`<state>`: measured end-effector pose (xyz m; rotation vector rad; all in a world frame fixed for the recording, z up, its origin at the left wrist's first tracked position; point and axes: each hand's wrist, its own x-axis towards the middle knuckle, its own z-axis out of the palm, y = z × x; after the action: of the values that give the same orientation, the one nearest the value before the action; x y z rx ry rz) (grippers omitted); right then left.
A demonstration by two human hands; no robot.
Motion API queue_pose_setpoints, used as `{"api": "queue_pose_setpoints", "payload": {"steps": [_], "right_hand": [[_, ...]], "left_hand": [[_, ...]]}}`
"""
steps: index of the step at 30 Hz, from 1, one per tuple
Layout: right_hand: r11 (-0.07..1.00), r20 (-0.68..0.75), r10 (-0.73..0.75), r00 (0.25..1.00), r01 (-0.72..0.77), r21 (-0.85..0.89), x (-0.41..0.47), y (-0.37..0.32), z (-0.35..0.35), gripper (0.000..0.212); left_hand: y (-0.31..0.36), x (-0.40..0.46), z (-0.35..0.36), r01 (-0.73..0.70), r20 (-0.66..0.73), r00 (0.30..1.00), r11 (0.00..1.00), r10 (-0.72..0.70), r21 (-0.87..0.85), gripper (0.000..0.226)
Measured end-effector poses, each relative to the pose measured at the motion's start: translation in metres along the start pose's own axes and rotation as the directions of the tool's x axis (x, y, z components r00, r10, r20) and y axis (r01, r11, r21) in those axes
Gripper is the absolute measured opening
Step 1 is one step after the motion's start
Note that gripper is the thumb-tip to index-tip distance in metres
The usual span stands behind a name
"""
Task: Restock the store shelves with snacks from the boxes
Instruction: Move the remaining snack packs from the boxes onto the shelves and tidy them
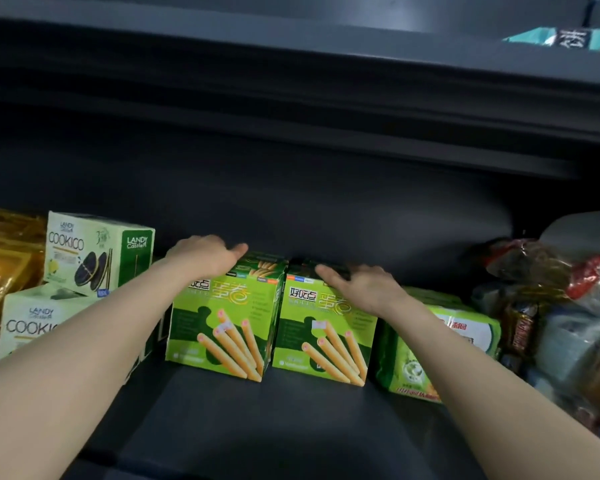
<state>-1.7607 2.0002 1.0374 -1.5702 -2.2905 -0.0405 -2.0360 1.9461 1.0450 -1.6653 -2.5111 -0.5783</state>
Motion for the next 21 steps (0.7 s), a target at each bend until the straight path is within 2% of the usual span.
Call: {"api": "queue_pose_setpoints", "payload": {"steps": [5, 9, 12, 15, 19, 21], "right_hand": [[0.987, -0.122, 0.122, 0.985, -0.134, -0.093, 0.023, 0.003, -0.003, 0.093], [0.952, -0.001, 0.303, 0.953, -0.302, -0.044, 0.048, 0.018, -0.005, 0.098], [0.960, 0.033, 0.274, 0.961, -0.276, 0.052, 0.053, 0.021, -0.007, 0.080], [0.964, 0.043, 0.197, 0.979, -0.201, 0.174, 0.053, 0.013, -0.010, 0.068], [0.977, 0.097, 0.186, 0.978, -0.195, 0.087, 0.052, 0.010, -0.006, 0.067], [0.974, 0.103, 0.207, 0.973, -0.215, 0.068, 0.047, 0.010, -0.007, 0.067]], "left_hand": [[0.002, 0.023, -0.016, -0.022, 0.058, 0.998, 0.999, 0.024, -0.031, 0.078], [0.004, 0.048, -0.021, -0.009, 0.131, 0.991, 0.986, 0.031, -0.166, 0.070], [0.007, 0.059, -0.014, -0.030, 0.198, 0.977, 0.974, 0.075, -0.223, 0.059], [0.004, 0.066, -0.009, -0.066, 0.189, 0.975, 0.966, 0.115, -0.249, 0.048], [-0.005, 0.064, -0.008, -0.055, 0.209, 0.971, 0.961, 0.115, -0.272, 0.036], [-0.002, 0.058, -0.007, -0.063, 0.198, 0.973, 0.965, 0.116, -0.256, 0.041]]}}
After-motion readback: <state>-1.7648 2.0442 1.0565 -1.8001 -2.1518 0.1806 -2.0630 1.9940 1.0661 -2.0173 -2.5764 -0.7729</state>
